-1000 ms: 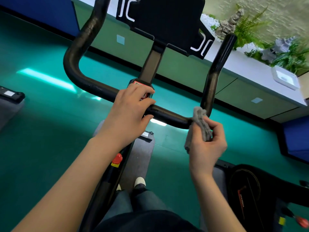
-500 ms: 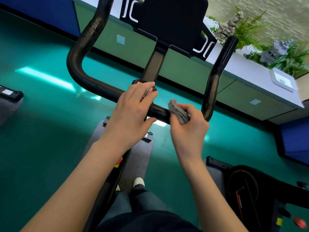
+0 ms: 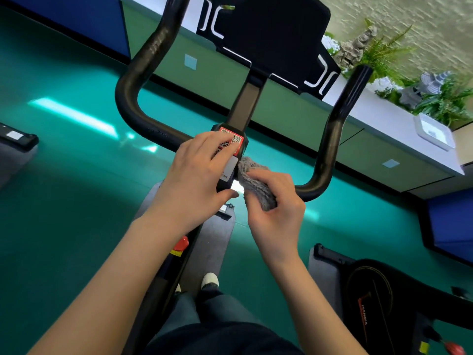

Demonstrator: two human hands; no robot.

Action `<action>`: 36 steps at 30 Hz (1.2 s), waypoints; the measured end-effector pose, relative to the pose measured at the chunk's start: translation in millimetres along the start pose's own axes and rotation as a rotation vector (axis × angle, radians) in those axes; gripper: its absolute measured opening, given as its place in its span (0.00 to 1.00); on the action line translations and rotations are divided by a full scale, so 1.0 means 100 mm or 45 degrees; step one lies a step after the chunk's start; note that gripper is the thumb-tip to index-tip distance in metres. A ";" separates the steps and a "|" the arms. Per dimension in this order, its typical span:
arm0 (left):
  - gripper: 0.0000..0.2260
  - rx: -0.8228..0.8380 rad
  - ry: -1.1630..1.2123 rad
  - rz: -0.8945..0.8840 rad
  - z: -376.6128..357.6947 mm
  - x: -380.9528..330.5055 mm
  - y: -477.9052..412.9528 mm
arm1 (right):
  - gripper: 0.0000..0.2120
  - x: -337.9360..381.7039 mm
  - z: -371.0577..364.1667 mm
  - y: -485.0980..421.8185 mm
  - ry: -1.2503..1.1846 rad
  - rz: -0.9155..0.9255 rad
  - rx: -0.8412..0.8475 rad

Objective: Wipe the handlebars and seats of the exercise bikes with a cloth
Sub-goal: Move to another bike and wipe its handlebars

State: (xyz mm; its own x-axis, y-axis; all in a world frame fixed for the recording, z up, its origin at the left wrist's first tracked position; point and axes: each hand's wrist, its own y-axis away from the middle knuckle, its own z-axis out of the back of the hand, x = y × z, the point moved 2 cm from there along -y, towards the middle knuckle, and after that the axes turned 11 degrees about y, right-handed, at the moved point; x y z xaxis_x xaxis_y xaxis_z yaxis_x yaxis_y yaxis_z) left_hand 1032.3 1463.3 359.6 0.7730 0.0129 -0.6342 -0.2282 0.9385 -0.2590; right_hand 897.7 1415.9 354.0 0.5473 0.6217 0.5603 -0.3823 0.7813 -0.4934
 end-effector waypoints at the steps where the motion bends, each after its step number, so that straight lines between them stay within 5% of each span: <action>1: 0.35 0.005 0.006 -0.005 0.00 0.01 0.01 | 0.13 0.00 -0.01 0.03 -0.011 -0.019 -0.016; 15: 0.37 0.018 -0.051 -0.037 -0.01 0.03 0.04 | 0.12 -0.16 0.03 0.42 -0.011 -0.107 -0.051; 23: 0.35 -0.019 -0.070 0.000 -0.06 0.00 0.01 | 0.10 -0.66 0.44 0.36 -0.039 -0.532 -0.534; 36: 0.37 0.078 -0.079 -0.042 0.01 0.08 0.04 | 0.10 -0.19 -0.39 0.54 -0.270 -0.692 -0.384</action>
State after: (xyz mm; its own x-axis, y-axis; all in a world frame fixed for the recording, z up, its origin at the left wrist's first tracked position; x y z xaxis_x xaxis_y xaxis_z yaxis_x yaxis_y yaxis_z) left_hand 1038.2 1467.8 354.3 0.8153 0.0013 -0.5790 -0.1667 0.9582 -0.2326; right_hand 895.3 1444.3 290.9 0.4334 0.1645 0.8861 0.1494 0.9565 -0.2507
